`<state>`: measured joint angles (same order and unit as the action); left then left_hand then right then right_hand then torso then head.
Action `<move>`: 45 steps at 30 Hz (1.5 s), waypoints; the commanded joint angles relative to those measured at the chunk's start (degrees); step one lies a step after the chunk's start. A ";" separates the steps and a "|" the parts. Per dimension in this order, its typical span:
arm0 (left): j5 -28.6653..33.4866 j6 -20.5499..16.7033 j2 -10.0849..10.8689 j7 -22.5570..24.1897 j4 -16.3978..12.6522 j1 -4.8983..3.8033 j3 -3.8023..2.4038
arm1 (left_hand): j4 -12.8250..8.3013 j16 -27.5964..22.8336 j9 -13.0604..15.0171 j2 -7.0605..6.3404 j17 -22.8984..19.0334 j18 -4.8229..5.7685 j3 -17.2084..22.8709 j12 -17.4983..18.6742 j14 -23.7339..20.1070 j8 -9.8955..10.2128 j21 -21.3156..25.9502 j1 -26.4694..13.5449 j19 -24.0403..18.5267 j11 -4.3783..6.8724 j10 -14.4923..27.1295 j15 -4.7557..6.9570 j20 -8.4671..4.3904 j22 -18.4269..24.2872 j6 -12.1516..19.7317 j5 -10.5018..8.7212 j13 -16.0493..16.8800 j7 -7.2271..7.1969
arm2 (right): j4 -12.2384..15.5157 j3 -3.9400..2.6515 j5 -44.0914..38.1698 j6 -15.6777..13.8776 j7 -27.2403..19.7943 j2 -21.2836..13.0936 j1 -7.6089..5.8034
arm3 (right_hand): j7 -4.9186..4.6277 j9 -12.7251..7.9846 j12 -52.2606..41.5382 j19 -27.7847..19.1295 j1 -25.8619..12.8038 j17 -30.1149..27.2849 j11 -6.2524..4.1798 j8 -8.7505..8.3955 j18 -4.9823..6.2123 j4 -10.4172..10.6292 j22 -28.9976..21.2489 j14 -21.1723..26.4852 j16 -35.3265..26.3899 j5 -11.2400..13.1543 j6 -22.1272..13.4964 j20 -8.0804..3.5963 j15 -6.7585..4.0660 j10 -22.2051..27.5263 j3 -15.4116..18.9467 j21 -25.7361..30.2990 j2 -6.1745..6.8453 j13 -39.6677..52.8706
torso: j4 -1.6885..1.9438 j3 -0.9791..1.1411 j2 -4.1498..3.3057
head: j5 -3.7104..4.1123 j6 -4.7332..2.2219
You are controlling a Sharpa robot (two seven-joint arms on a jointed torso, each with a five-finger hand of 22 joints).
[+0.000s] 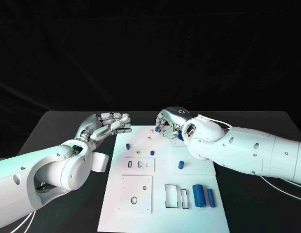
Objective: Assemble the parts on the task board
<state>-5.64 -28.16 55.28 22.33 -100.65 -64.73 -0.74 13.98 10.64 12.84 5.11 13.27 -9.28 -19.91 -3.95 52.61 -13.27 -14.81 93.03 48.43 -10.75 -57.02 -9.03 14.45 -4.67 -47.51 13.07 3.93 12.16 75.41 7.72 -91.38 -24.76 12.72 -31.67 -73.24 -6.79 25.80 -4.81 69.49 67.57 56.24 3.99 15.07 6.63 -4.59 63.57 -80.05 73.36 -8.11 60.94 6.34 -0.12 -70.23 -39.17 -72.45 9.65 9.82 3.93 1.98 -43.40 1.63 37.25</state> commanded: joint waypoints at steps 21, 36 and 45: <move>0.09 0.95 -0.15 0.11 -0.21 -0.66 -0.06 | -0.40 -0.47 0.13 0.41 0.14 -0.92 -0.03 0.32 -0.42 0.20 0.34 0.40 0.01 0.10 0.59 0.10 0.36 0.10 0.62 -0.25 -0.09 0.84 | -3.65 -0.03 -0.52 -0.36 1.25 3.54 0.75 | -0.16 1.86 0.59 0.22 -0.87 -0.41 0.10 0.36 -0.40 0.50 0.08 -0.28 0.31 -0.26 -0.31 -0.10 0.09 -0.03 -0.46 -0.17 0.31 0.07 | 1.13 -0.34 -0.90 | 0.14 -0.14; 0.09 1.07 -0.02 -0.03 -0.19 -0.87 -0.05 | -0.42 -0.50 0.14 0.42 0.15 -0.92 -0.05 0.32 -0.45 0.21 0.35 0.41 0.01 0.09 0.62 0.10 0.36 0.11 0.63 -0.25 -0.09 0.85 | -4.03 -0.04 -0.78 -0.41 1.78 3.25 0.76 | -0.19 1.91 0.65 0.32 -0.98 -0.47 0.13 0.33 -0.44 0.56 0.27 -0.24 0.30 -0.30 -0.43 -0.08 0.11 0.02 -0.50 -0.28 0.39 0.07 | 1.03 -0.25 -0.98 | -0.03 0.26; 0.09 1.11 0.01 -0.13 -0.16 -0.90 -0.05 | -0.45 -0.54 0.16 0.44 0.15 -0.91 -0.09 0.32 -0.49 0.22 0.37 0.41 0.00 0.10 0.68 0.08 0.37 0.13 0.67 -0.26 -0.10 0.87 | -4.34 -0.05 -0.47 -0.11 1.69 3.50 0.73 | -0.71 1.94 1.18 -0.30 -1.71 -1.78 0.54 -0.31 -0.32 0.79 -0.19 0.39 -0.23 -0.30 -1.79 0.12 0.46 1.09 -0.54 0.16 1.55 -0.04 | 1.02 -0.25 -1.05 | -0.02 0.17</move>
<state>-5.62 -28.05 55.34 21.99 -100.68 -65.49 -0.74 13.83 10.42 12.93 5.35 13.37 -9.28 -20.06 -3.96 52.61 -13.27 -14.81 93.27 48.43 -10.55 -56.82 -9.03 14.45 -4.62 -47.30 13.07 3.93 11.96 71.29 7.66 -91.45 -25.51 13.77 -28.21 -72.52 -7.34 27.95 -3.84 69.48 66.25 54.92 4.52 15.00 6.63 -4.02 63.61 -79.91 73.42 -8.39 59.78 6.35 0.02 -69.69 -39.70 -72.44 10.99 9.82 4.97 1.74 -44.41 1.63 37.52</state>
